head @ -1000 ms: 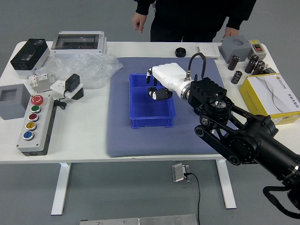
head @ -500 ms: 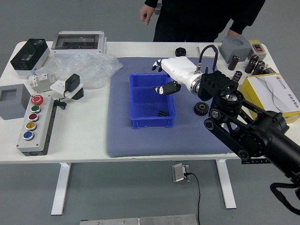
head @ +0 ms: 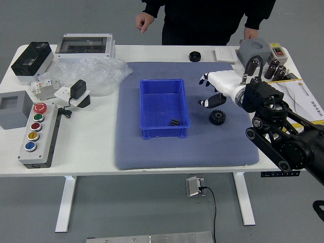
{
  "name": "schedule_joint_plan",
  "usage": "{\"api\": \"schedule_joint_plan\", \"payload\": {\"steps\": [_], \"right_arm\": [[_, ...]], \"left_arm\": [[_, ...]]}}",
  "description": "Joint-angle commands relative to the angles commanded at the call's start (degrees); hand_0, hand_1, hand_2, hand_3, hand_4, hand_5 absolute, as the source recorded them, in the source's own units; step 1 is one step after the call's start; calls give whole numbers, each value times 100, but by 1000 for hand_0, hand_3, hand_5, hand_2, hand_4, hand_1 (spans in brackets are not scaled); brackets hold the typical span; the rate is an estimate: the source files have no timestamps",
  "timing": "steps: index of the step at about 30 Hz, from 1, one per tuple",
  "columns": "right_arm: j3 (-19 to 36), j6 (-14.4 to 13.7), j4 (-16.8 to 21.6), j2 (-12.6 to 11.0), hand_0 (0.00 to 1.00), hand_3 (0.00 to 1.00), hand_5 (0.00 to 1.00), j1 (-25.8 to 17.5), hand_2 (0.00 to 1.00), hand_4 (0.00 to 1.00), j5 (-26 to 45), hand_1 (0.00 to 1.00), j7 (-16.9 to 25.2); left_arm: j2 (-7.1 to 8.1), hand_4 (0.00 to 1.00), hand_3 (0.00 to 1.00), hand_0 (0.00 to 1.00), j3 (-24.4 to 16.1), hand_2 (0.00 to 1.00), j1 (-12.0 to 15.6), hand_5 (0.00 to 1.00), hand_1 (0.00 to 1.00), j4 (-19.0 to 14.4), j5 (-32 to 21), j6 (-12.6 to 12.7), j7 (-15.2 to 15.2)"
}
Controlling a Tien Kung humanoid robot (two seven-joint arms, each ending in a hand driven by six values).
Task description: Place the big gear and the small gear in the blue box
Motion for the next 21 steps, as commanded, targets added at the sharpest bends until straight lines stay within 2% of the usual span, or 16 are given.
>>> {"api": "schedule_joint_plan", "payload": {"steps": [1,6,7,12,14,21], "right_arm": [[2,34,-41,-6,658,733,340,2,721,756,2,614,-5],[-8,280,-211,-33,658,733,340,17,721,756,3,614,-32],[-11,332,-229,-35,693,790,324,19,759,761,1,648,-36],[-39,575,-283,-41,693,790,324,20,759,761,-15,648,-70],[-53,665,-301,-41,704,820,322,19,776,768,-20,661,-87],[-100,852,-330,-26,717,839,321,15,792,774,-35,673,-132]], "left_arm": [[1,760,841,854,-1,834,1,391,837,0,0,0,0],[10,760,841,854,-10,834,3,391,837,0,18,-1,2],[12,760,841,854,-16,834,4,391,837,0,25,-2,3],[18,760,841,854,-64,834,7,391,837,0,79,-9,15],[20,760,841,854,-72,834,7,392,837,0,89,-10,17],[26,760,841,854,-81,834,2,392,837,0,107,-13,18]]}}
